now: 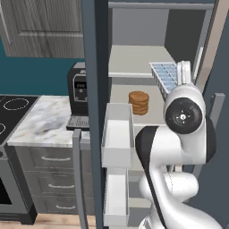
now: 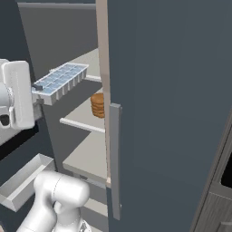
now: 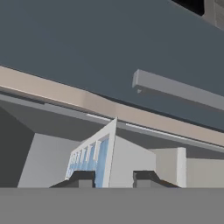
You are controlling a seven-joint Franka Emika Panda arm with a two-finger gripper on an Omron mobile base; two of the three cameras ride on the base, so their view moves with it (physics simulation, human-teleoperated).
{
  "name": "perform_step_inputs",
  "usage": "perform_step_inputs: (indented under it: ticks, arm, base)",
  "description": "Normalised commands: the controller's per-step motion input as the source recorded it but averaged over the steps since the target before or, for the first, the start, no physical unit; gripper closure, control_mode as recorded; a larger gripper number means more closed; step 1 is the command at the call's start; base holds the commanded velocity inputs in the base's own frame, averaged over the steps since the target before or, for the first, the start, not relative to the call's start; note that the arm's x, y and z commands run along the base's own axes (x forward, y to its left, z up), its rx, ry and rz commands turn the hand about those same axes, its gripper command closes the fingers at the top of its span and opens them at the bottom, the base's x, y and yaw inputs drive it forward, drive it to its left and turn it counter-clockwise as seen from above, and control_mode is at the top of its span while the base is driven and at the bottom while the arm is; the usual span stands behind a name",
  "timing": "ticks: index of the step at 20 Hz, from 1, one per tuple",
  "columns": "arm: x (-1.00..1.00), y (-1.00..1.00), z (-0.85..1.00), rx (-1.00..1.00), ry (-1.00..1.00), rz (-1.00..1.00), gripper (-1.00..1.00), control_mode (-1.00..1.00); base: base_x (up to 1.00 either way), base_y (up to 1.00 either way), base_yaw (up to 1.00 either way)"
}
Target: Open the freezer door, pick up the ice cube tray from the freezer, and place it on the dining counter.
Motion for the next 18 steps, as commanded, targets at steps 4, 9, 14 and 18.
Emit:
perform_step_inputs:
  ticks: [4,9,14,18]
  arm:
    - [-0.16,0.06,0.00,-0.01,0.01,0.00,1.00,-1.00]
    - [-0.15,0.02,0.00,0.00,0.04,0.00,1.00,-1.00]
    - [-0.15,0.00,0.00,0.00,0.11,0.00,1.00,-1.00]
    - [0.00,0.00,0.00,0.00,0.00,0.00,1.00,1.00]
  base:
    - [0.00,0.00,0.00]
    - [0.00,0.00,0.00]
    - [0.00,0.00,0.00]
    - [-0.87,0.00,0.01]
